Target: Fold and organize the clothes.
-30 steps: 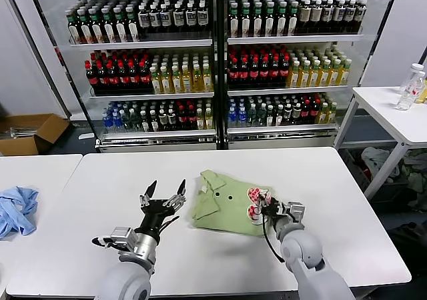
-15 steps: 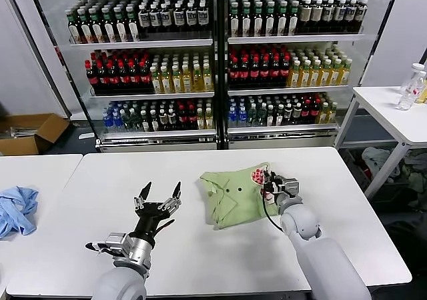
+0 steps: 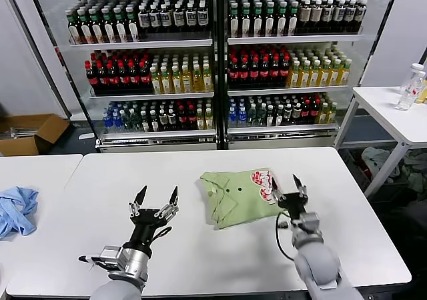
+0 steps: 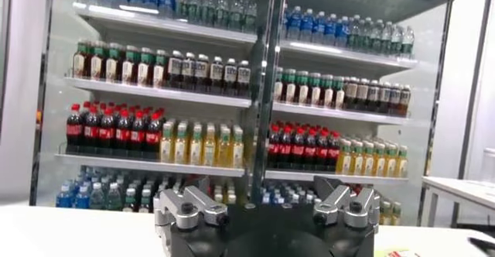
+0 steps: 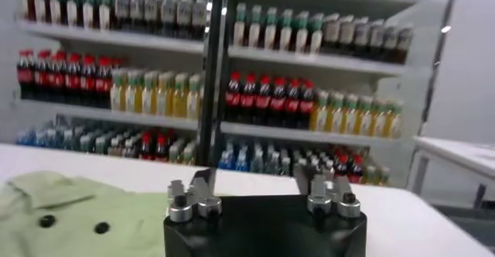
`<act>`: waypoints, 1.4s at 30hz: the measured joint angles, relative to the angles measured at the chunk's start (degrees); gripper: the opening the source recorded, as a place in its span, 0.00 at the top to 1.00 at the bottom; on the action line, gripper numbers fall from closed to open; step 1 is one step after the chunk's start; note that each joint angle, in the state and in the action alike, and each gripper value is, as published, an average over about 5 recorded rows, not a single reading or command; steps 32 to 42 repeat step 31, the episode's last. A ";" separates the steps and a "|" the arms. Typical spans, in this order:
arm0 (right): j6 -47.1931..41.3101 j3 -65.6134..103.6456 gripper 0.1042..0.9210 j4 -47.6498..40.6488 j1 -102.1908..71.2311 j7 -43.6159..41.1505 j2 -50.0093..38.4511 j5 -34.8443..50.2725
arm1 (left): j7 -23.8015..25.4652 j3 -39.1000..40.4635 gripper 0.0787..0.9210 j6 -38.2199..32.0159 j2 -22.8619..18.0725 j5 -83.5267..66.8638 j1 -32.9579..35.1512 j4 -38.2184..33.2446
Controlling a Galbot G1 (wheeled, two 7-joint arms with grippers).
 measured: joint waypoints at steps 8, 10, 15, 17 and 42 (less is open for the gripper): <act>3.76 5.97 0.12 11.76 -13.28 -0.20 0.03 -1.34 | 0.98 -0.24 0.12 -0.28 -0.84 1.39 2.76 -1.76; 4.09 6.90 0.12 13.90 -15.54 -0.32 -0.01 -1.67 | 1.26 -0.34 0.12 -0.32 -1.01 1.77 3.33 -2.12; 4.36 8.30 0.12 18.00 -19.69 -0.72 0.09 -2.01 | 1.81 -0.65 0.12 -0.48 -1.20 2.71 4.74 -2.97; 4.50 8.67 0.12 19.08 -20.93 -0.83 0.03 -1.91 | 1.99 -0.75 0.12 -0.54 -1.20 3.03 5.24 -3.16; 3.66 11.59 0.12 23.54 -24.52 -0.39 -1.28 0.38 | 2.79 -0.94 0.12 -0.61 -2.18 4.66 6.93 -4.17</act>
